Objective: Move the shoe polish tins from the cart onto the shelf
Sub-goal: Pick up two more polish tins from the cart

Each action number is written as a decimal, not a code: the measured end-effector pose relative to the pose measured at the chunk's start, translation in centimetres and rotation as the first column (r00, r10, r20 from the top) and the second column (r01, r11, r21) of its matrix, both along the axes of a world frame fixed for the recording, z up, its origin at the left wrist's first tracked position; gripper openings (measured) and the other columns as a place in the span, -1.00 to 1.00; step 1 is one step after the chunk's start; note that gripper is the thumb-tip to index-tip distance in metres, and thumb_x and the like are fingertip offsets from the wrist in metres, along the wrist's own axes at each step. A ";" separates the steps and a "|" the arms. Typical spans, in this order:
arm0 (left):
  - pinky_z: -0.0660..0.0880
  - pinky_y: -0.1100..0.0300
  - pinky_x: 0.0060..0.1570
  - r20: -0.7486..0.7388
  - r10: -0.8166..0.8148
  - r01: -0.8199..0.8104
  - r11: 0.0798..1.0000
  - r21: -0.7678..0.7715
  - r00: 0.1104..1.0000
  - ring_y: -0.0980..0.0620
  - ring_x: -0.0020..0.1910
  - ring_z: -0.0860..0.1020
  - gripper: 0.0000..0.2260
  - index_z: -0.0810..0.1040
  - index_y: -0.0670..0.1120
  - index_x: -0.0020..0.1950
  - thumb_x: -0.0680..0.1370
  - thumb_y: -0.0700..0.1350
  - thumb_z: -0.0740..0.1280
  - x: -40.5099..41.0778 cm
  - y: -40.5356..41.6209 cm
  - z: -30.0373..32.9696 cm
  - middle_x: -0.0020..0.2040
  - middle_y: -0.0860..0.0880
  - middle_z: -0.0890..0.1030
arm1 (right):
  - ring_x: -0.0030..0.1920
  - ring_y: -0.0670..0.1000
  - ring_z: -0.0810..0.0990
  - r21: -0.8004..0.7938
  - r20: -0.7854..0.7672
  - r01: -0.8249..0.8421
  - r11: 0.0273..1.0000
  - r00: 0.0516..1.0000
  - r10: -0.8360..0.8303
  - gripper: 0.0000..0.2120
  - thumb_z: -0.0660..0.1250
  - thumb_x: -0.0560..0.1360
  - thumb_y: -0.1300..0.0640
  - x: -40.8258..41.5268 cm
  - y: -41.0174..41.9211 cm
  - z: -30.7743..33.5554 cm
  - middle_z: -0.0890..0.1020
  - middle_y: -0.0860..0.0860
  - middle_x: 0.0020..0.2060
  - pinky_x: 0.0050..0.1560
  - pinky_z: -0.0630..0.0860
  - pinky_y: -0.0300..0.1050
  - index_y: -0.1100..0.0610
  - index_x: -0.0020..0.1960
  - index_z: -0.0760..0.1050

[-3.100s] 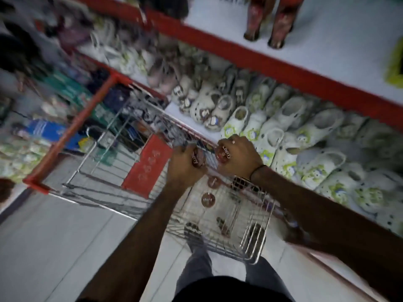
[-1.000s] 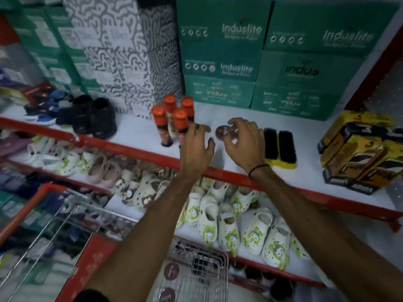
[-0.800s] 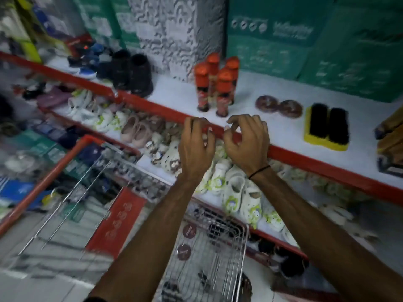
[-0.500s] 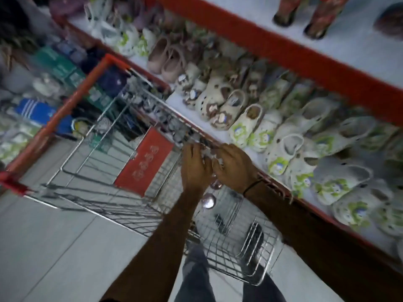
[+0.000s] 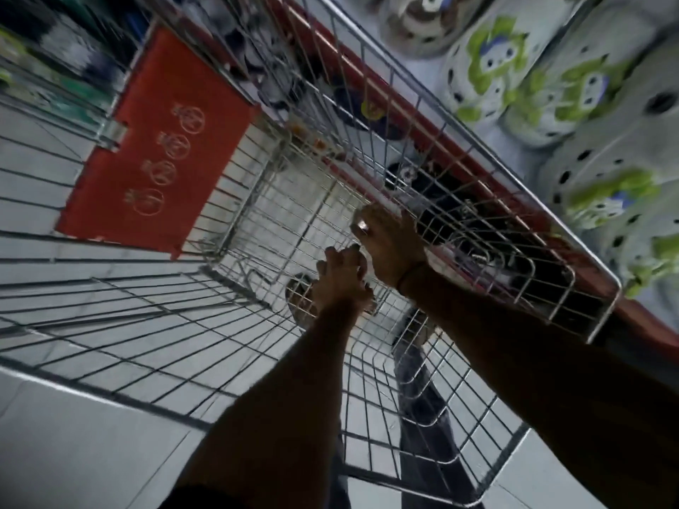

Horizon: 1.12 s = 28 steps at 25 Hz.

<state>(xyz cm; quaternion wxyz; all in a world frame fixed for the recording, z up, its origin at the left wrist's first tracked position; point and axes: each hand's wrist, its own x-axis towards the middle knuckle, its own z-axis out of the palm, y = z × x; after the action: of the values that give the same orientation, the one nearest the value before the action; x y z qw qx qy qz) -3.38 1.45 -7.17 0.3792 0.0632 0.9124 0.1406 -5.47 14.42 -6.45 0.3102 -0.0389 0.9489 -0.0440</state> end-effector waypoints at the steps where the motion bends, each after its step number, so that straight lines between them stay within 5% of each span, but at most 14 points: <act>1: 0.56 -0.13 0.07 -0.019 -0.014 0.014 1.000 -0.008 1.000 -0.23 0.30 0.48 -0.43 0.37 0.06 0.40 0.44 -0.03 0.51 0.0 0.1 -0.3 0.36 -0.14 0.39 | 0.61 0.17 0.16 -0.014 -0.013 0.036 0.999 0.999 -0.037 -0.40 0.28 0.54 0.18 1.0 0.3 -0.4 0.22 0.10 0.60 0.51 0.18 0.36 0.05 0.56 0.26; 5: 0.59 -0.15 0.14 0.076 -0.059 0.066 0.993 -0.098 0.995 -0.32 0.31 0.50 -0.43 0.36 -0.01 0.44 0.47 -0.15 0.48 0.1 -0.6 0.2 0.39 -0.21 0.37 | 0.46 0.16 0.37 0.003 -0.028 0.113 0.994 0.993 -0.113 -0.51 0.29 0.45 0.24 5.4 1.0 0.2 0.42 0.06 0.40 0.43 0.29 0.27 0.03 0.36 0.39; 10: 0.61 -0.17 0.17 0.108 -0.110 0.124 0.982 -0.143 0.988 -0.30 0.33 0.48 -0.34 0.31 -0.02 0.45 0.43 -0.13 0.54 -0.6 -2.3 1.6 0.39 -0.23 0.37 | 0.46 0.26 0.35 -0.046 0.077 0.225 0.973 0.972 -0.221 -0.50 0.35 0.50 0.27 4.4 1.0 0.7 0.37 0.15 0.42 0.25 0.56 0.23 0.07 0.42 0.38; 19: 0.63 -0.12 0.06 -0.133 -0.076 0.063 0.993 -0.100 0.988 -0.23 0.19 0.57 -0.32 0.44 0.07 0.33 0.24 0.06 0.56 -4.6 -4.4 13.6 0.22 -0.14 0.50 | 0.27 0.17 0.53 -0.236 -0.040 0.278 0.931 0.954 -0.296 -0.46 0.42 0.36 -0.03 2.1 0.5 12.9 0.54 0.08 0.26 0.20 0.57 0.07 0.02 0.32 0.46; 24: 0.55 0.17 0.05 -0.267 0.061 -0.005 0.979 0.205 0.962 -0.15 0.13 0.59 -0.49 0.65 0.03 0.17 0.22 0.03 0.53 -9.2 -5.6 25.5 0.08 0.00 0.59 | 0.16 0.20 0.60 -0.374 -0.318 0.295 0.879 0.850 -0.421 -0.36 0.52 0.28 -0.16 -0.7 1.6 27.1 0.62 0.13 0.12 0.09 0.58 0.04 0.06 0.30 0.52; 28: 0.52 0.21 0.08 -0.428 0.178 0.055 0.877 0.478 0.886 -0.10 0.07 0.63 -0.36 0.68 0.04 0.26 0.16 0.03 0.55 -11.3 -2.6 35.1 0.08 -0.06 0.60 | 0.10 0.18 0.61 -0.429 -0.530 0.270 0.862 0.698 -0.482 -0.34 0.50 0.28 -0.16 -0.9 3.6 36.3 0.63 0.11 0.05 0.07 0.58 0.03 0.07 0.33 0.54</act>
<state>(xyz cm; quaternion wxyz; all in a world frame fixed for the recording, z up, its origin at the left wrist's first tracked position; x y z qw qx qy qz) -14.70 -1.20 27.98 0.1204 0.1560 0.9142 0.3541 -6.36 18.00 29.87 -0.0461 0.0970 0.9637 -0.2443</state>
